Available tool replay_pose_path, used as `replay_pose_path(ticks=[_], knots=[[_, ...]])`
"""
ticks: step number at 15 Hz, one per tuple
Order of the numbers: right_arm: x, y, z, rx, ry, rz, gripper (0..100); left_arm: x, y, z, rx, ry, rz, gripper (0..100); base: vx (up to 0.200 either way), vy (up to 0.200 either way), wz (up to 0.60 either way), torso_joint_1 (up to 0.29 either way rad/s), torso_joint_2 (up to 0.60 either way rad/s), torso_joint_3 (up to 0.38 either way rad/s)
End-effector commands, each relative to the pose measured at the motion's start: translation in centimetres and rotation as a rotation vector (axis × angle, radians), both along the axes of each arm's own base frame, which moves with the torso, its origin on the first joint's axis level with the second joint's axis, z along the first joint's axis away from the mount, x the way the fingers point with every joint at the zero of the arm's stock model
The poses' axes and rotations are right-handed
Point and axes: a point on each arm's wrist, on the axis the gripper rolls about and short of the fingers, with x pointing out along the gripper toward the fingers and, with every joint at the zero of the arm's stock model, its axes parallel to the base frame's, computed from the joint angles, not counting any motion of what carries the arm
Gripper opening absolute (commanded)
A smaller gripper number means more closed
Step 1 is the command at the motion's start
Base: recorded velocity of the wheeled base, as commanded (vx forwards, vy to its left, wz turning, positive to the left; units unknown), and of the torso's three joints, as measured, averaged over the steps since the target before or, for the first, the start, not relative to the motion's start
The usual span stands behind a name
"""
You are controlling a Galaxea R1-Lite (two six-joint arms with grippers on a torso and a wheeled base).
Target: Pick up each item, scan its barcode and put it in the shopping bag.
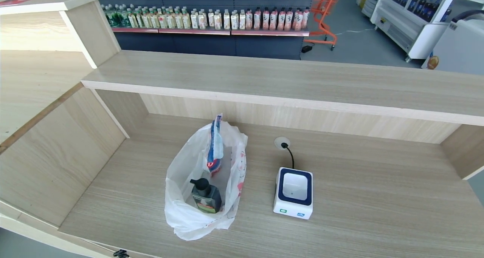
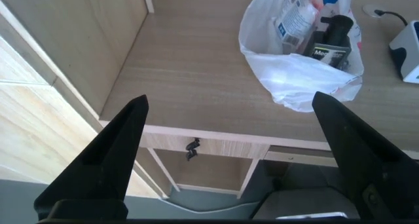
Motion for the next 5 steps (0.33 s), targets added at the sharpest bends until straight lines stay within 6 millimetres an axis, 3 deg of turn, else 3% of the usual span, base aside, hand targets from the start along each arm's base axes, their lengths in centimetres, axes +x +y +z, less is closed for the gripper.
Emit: replay_pose_path(ticks=[1, 5], knots=[[0.01, 0.01, 0.02, 0.000, 0.000, 0.000, 0, -0.01, 0.00, 0.00, 0.000, 0.000, -0.001, 100, 0.000, 0.000, 0.00, 0.000, 0.00, 0.000], [0.01, 0.01, 0.02, -0.003, 0.000, 0.000, 0, 0.02, 0.00, -0.04, 0.001, 0.003, -0.001, 100, 0.000, 0.000, 0.00, 0.000, 0.00, 0.000]])
